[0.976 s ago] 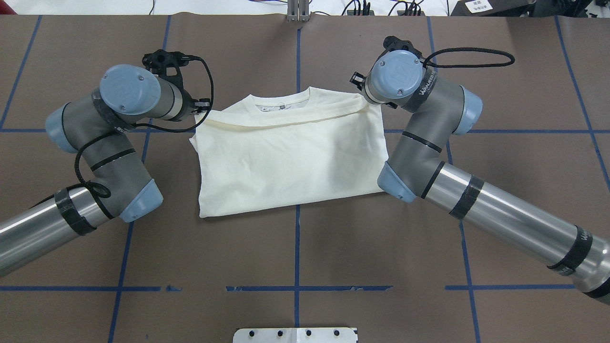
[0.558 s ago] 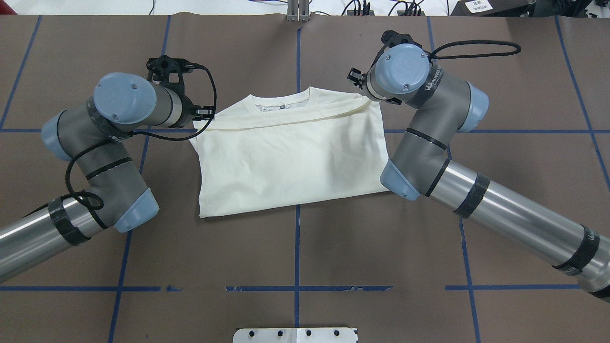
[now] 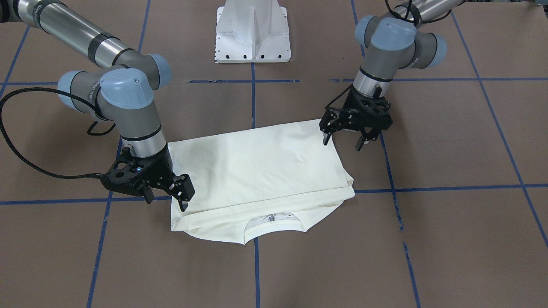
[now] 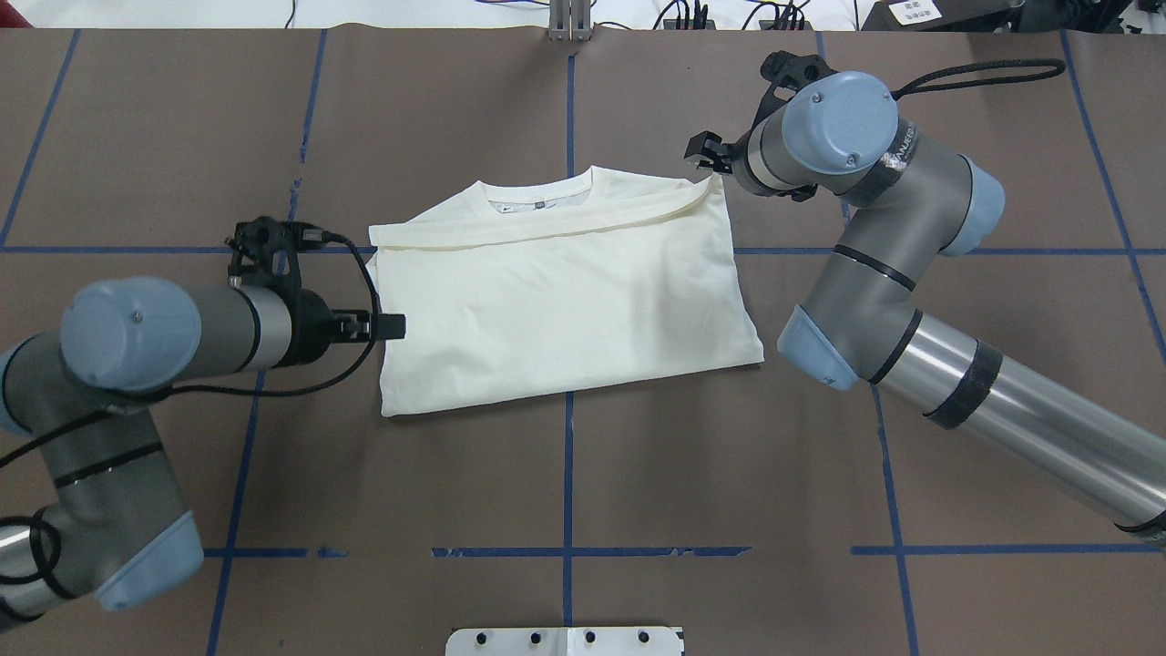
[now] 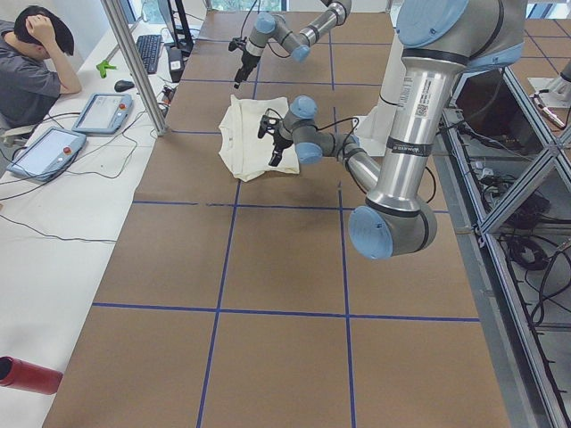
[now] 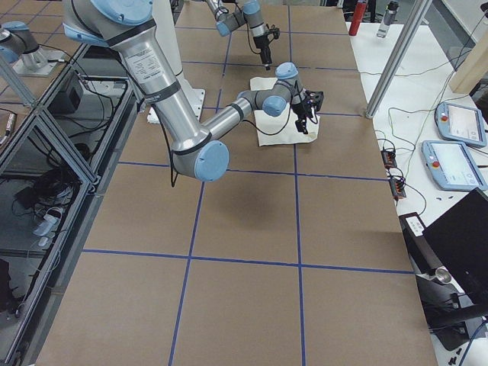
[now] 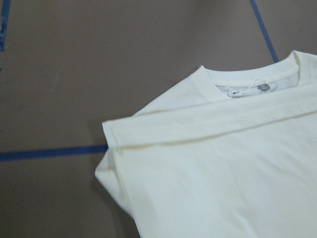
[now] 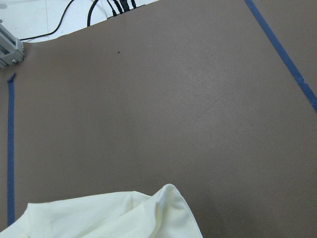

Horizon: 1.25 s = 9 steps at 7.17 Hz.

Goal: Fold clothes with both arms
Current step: 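Release the hem at the collar and draw both grippers back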

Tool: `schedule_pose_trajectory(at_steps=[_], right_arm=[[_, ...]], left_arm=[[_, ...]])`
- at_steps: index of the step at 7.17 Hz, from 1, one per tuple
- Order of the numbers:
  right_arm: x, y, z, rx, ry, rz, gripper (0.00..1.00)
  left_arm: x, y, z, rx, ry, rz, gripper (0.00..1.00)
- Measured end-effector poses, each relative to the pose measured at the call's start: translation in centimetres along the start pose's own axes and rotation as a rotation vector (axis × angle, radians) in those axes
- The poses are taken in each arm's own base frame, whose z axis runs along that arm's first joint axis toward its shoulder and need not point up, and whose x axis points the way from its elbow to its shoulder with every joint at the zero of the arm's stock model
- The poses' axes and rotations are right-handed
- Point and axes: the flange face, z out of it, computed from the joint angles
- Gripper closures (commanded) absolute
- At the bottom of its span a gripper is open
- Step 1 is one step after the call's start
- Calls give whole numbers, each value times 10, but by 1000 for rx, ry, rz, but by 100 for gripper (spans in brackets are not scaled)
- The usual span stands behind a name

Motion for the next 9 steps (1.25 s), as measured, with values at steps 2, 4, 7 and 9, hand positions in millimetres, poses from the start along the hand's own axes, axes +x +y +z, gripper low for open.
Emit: schedule_pose_trajectory(at_steps=[2,4,7,9], right_arm=[[1,0,-1,1,-2,-2,0],[2,0,-1,2,-2,-2,0],[4,0,-1,2,0,-2,0],[4,1,0,1,1,-2,0]], left_arm=[[-2,44,7,-6,28,-69,45],[-4,61,28,-30,10,-81,47],[2,72,41,-48,5,-77,100],[3,74,42,-53,5,-75,100]])
